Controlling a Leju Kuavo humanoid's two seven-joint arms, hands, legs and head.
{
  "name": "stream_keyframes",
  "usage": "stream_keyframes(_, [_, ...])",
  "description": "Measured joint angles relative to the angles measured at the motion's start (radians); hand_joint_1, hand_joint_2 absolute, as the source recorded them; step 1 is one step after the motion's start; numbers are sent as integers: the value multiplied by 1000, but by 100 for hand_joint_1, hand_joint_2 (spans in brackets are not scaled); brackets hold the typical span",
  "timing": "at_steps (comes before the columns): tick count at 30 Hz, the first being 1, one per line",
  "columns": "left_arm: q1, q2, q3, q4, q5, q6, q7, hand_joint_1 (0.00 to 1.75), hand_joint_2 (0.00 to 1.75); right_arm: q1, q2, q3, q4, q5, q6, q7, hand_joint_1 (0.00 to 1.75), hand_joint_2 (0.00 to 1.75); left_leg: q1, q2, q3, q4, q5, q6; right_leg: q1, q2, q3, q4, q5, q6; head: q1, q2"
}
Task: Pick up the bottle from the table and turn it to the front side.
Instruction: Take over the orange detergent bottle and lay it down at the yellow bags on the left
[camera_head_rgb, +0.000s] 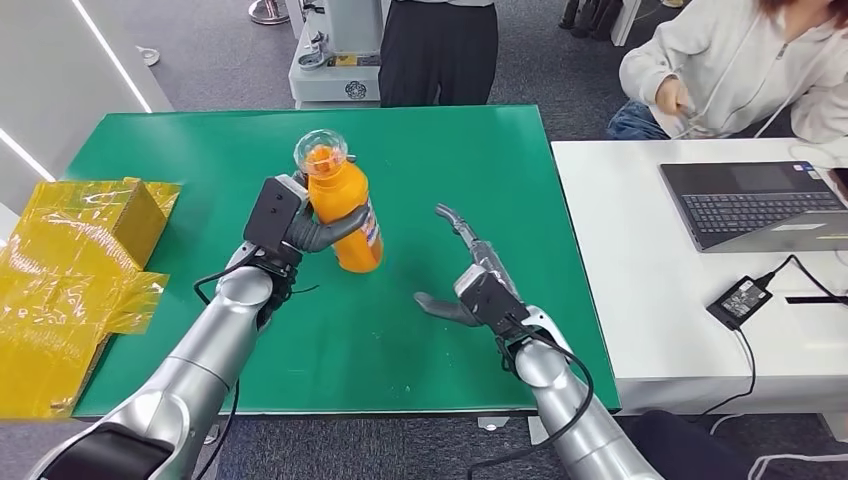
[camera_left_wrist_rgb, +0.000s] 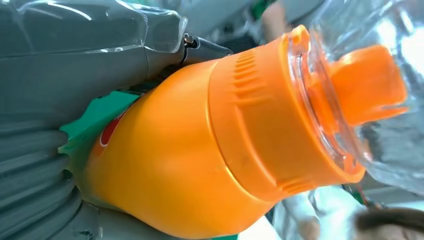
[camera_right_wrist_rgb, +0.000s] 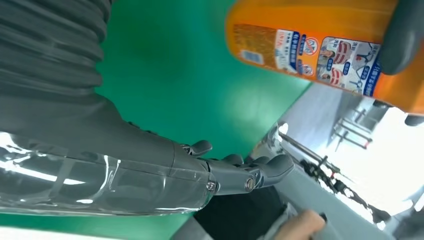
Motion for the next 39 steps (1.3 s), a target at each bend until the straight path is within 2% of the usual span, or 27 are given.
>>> stream_keyframes(2, [-14, 2, -3, 0, -91, 67, -11, 175, 175, 35, -15, -3, -52, -1, -6, 1, 0, 175, 0, 0, 0, 0, 0, 0, 0, 0, 0, 0, 0, 0, 0, 0])
stream_keyframes(7, [-48, 26, -51, 0, -442, 342, 5, 175, 175, 122, -52, -4, -162, -1, -20, -3, 0, 175, 0, 0, 0, 0, 0, 0, 0, 0, 0, 0, 0, 0, 0, 0])
stream_keyframes(10, [-57, 39, -82, 0, -537, 405, 31, 175, 175, 149, -65, -4, -202, 2, -22, -4, 0, 175, 0, 0, 0, 0, 0, 0, 0, 0, 0, 0, 0, 0, 0, 0])
stream_keyframes(13, [-62, 52, -113, 0, -707, 462, 97, 175, 175, 173, -75, -5, -237, 15, -33, -2, 0, 175, 0, 0, 0, 0, 0, 0, 0, 0, 0, 0, 0, 0, 0, 0])
stream_keyframes(18, [-71, 70, -130, 1, -865, 481, 149, 175, 175, 216, -88, -13, -281, 32, -46, 0, 0, 175, 0, 1, 0, 0, 0, 0, 0, 1, 0, 0, 0, 0, 0, 0])
stream_keyframes(23, [-119, 98, -178, 23, -1215, 506, 276, 175, 175, 273, -112, -25, -318, 41, -74, -17, 0, 175, 0, 1, 0, 0, 0, 0, 0, 0, 0, 0, 0, 0, 0, 0])
stream_keyframes(25, [-142, 111, -196, 39, -1306, 503, 303, 175, 175, 301, -122, -33, -334, 40, -83, -25, 0, 175, 0, 1, 0, 0, 0, 0, 0, 1, 0, 0, 0, 0, 0, 0])
stream_keyframes(35, [-182, 139, -231, 82, -1371, 495, 327, 175, 175, 344, -146, -45, -372, 39, -90, -29, 0, 175, 0, 2, 0, 0, 0, 0, 0, 2, 0, 0, 0, 0, 0, 0])
stream_keyframes(39, [-218, 161, -292, 100, -1397, 444, 362, 175, 175, 366, -148, -56, -393, 39, -97, -28, 0, 175, 0, 2, 0, 0, 0, 0, 0, 2, 0, 0, 0, 0, 0, 0])
